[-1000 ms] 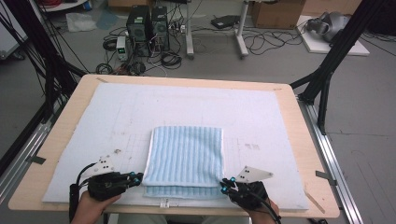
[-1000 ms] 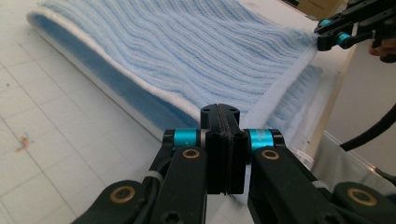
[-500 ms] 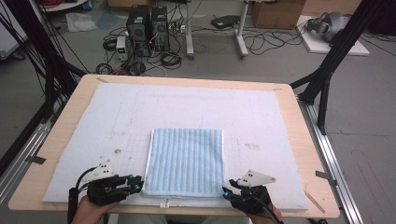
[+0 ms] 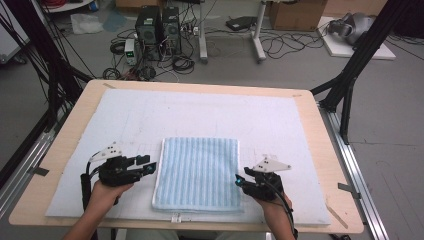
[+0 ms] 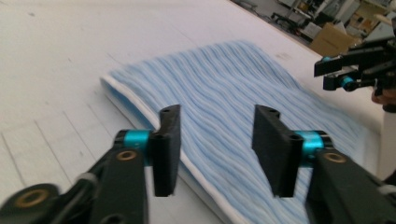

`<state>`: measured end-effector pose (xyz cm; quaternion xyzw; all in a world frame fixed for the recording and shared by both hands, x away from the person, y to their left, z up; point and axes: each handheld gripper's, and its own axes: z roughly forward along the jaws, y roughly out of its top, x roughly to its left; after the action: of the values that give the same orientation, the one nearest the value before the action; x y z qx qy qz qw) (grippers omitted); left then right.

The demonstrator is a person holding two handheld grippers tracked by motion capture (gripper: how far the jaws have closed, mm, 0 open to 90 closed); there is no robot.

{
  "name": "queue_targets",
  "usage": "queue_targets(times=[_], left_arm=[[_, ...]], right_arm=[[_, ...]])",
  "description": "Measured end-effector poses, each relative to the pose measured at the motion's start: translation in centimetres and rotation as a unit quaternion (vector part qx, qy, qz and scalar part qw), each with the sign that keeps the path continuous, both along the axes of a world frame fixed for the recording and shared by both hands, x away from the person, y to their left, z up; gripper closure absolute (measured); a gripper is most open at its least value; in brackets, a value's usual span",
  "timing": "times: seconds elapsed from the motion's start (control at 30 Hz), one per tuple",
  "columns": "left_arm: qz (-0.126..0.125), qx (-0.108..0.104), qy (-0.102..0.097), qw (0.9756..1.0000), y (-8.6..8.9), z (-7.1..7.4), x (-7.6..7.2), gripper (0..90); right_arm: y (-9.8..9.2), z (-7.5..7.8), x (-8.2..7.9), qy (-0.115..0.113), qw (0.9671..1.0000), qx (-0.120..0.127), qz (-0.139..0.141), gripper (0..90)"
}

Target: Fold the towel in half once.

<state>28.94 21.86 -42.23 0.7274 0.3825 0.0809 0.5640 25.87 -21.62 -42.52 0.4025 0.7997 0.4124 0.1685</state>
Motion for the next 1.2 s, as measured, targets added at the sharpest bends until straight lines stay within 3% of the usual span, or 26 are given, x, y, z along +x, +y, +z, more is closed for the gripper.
queue_targets(times=[0.17, 0.27, 0.47, 0.53, 0.6, 0.67, 0.77, 0.9, 0.97, 1.03, 1.2], left_arm=[[0.009, -0.001, -0.006, 0.9999, -0.4, 0.0, 2.4, 45.0], [0.015, 0.005, -0.008, 0.9998, -0.7, -0.2, 3.4, 45.0], [0.02, 0.023, -0.008, 0.9995, -1.2, -0.5, 4.5, 46.8], [0.024, 0.03, -0.005, 0.9993, -1.3, -0.5, 4.9, 48.0], [0.031, 0.031, -0.009, 0.999, -1.4, -0.5, 5.2, 49.4], [0.034, 0.04, -0.001, 0.9986, -1.5, -0.6, 5.8, 49.7], [0.048, 0.047, 0.005, 0.9978, -1.6, -0.6, 6.8, 49.7], [0.055, 0.064, 0.015, 0.9963, -2.3, -0.7, 8.5, 49.7], [0.059, 0.072, 0.025, 0.9954, -2.8, -1.0, 9.4, 50.4], [0.056, 0.093, 0.041, 0.9932, -3.3, -1.5, 10.3, 51.3], [0.05, 0.126, 0.053, 0.9894, -4.3, -2.5, 11.1, 53.6]], right_arm=[[0.1, -0.3, 3.0, 0.002, 0.9997, 0.021, -0.01, 60.5], [0.7, -0.7, 4.7, 0.007, 0.9998, 0.02, -0.001, 63.9], [2.4, -1.4, 6.8, 0.012, 0.9999, 0.001, 0.009, 64.1], [3.0, -1.8, 7.1, 0.014, 0.9991, -0.04, 0.008, 64.1], [3.0, -2.1, 7.2, 0.017, 0.999, -0.042, 0.003, 64.9], [2.6, -2.0, 7.1, 0.019, 0.9987, -0.047, -0.009, 65.2], [2.0, -1.9, 7.1, 0.029, 0.9988, -0.033, -0.019, 65.2], [1.4, -1.4, 7.5, 0.025, 0.9993, -0.005, -0.029, 61.9], [1.3, -1.0, 8.1, 0.019, 0.9991, -0.004, -0.038, 60.7], [1.2, -0.8, 8.8, 0.018, 0.9989, 0.003, -0.044, 60.2], [1.3, -0.4, 9.9, 0.013, 0.9985, 0.002, -0.052, 59.6]])
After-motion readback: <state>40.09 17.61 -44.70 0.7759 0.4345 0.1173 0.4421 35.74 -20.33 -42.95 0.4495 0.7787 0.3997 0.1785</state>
